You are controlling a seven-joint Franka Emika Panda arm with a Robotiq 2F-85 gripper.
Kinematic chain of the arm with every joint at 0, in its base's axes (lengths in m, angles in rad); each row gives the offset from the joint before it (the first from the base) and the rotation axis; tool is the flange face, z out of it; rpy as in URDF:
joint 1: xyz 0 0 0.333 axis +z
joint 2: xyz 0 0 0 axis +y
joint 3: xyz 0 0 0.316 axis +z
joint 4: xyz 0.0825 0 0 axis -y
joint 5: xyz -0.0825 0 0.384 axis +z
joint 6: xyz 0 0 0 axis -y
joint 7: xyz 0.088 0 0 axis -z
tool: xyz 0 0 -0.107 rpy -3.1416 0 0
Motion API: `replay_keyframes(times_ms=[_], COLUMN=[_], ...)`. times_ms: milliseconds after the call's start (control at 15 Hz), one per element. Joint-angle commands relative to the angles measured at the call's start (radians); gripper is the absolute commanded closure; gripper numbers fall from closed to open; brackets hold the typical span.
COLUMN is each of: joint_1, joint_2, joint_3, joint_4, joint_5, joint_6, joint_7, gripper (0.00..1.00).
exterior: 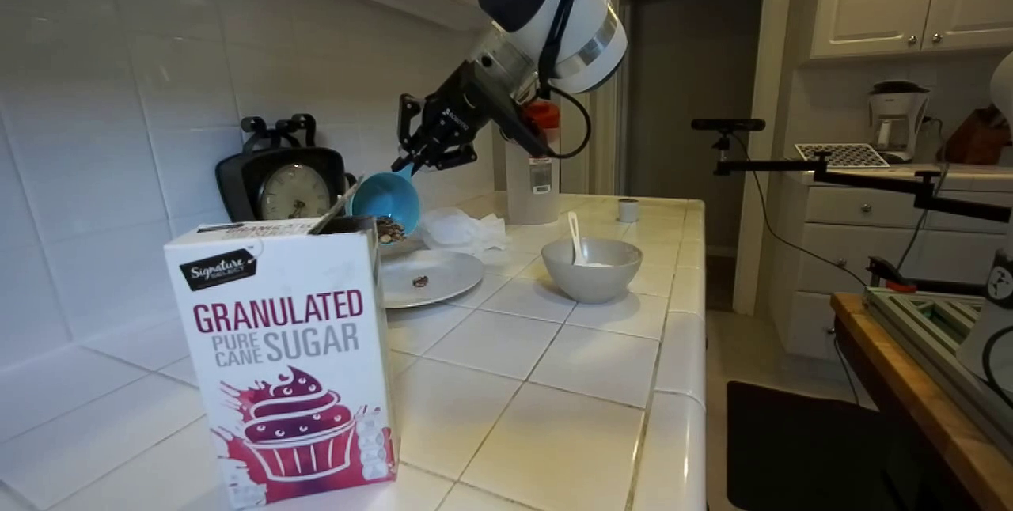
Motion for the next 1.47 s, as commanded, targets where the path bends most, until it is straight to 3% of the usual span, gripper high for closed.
replay_keyframes(times_ms=[0, 533, 867, 1400], joint_1=[-0.059, -0.124, -0.107, -0.092], joint_2=[-0.038, -0.039, -0.039, -0.042], joint_3=[0.074, 0.161, 0.145, 0.138], joint_4=[-0.045, -0.107, -0.159, -0.176], joint_5=[0.02, -0.038, -0.056, -0.102], joint_6=[0.073, 0.258, 0.364, 0.43], joint_7=[-0.07, -0.043, -0.039, -0.044], gripper=[0.97, 0.97, 0.97, 0.97])
